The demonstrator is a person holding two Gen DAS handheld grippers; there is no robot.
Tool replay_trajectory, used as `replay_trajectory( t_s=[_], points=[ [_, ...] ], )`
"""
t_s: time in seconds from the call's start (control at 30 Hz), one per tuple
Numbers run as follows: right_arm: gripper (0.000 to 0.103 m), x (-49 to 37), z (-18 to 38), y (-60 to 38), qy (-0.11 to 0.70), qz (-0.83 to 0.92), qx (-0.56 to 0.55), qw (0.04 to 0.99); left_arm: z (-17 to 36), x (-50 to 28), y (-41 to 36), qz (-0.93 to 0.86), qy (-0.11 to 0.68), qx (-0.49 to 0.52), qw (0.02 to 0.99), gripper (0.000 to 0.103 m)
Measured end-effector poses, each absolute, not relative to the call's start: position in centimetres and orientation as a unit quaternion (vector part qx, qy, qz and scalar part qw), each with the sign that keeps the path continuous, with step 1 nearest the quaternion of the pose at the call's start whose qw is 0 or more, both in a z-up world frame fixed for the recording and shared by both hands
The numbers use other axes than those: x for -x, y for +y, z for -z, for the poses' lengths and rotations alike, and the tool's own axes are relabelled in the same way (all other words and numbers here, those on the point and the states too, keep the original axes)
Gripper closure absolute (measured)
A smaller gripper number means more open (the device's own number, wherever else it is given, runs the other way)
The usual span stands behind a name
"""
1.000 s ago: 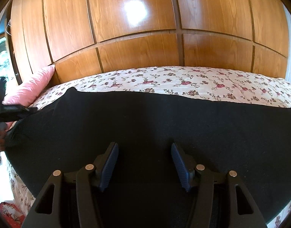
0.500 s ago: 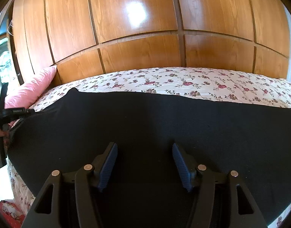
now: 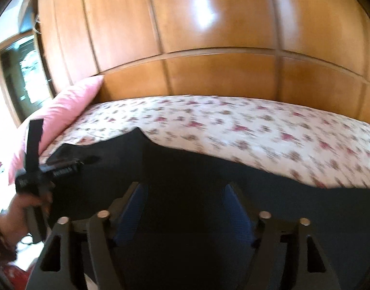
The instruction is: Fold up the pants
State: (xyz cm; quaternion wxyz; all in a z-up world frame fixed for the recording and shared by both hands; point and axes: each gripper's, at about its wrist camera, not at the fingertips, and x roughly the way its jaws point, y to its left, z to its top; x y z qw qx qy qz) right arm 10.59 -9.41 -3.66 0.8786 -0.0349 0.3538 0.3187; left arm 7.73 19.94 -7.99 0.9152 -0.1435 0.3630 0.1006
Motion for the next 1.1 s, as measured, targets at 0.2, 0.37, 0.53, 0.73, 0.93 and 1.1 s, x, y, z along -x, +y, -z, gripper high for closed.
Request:
replay_trajectory(
  t_s=[0.2,0.37,0.53,0.73,0.93,1.1],
  points=[
    [0.027,-14.6,4.1,-3.1,0.402,-0.352,0.036,0.844,8.0,-7.4,19.6,-0.102,0.355,0.146,0.918,0.058],
    [0.027,-16.5,4.3,0.4,0.415,-0.365,0.048,0.832,8.1,-7.3,20.0,-0.094,0.351,0.159,0.918,0.058],
    [0.029,-18.6,4.5,2.2,0.437,-0.379,0.039,0.815,8.2,-7.3,20.1,-0.091,0.348,0.164,0.919,0.058],
    [0.061,-20.0,6.0,4.5,0.487,-0.430,0.045,0.759,8.2,-7.3,20.2,-0.087,0.345,0.172,0.919,0.058],
    [0.066,-21.2,8.3,5.4,0.533,-0.431,0.025,0.727,8.4,-7.3,20.6,-0.082,0.340,0.187,0.918,0.058],
    [0.092,-22.5,7.3,5.0,0.509,-0.395,-0.010,0.765,7.4,-7.1,21.1,-0.091,0.342,0.206,0.912,0.057]
  ],
)
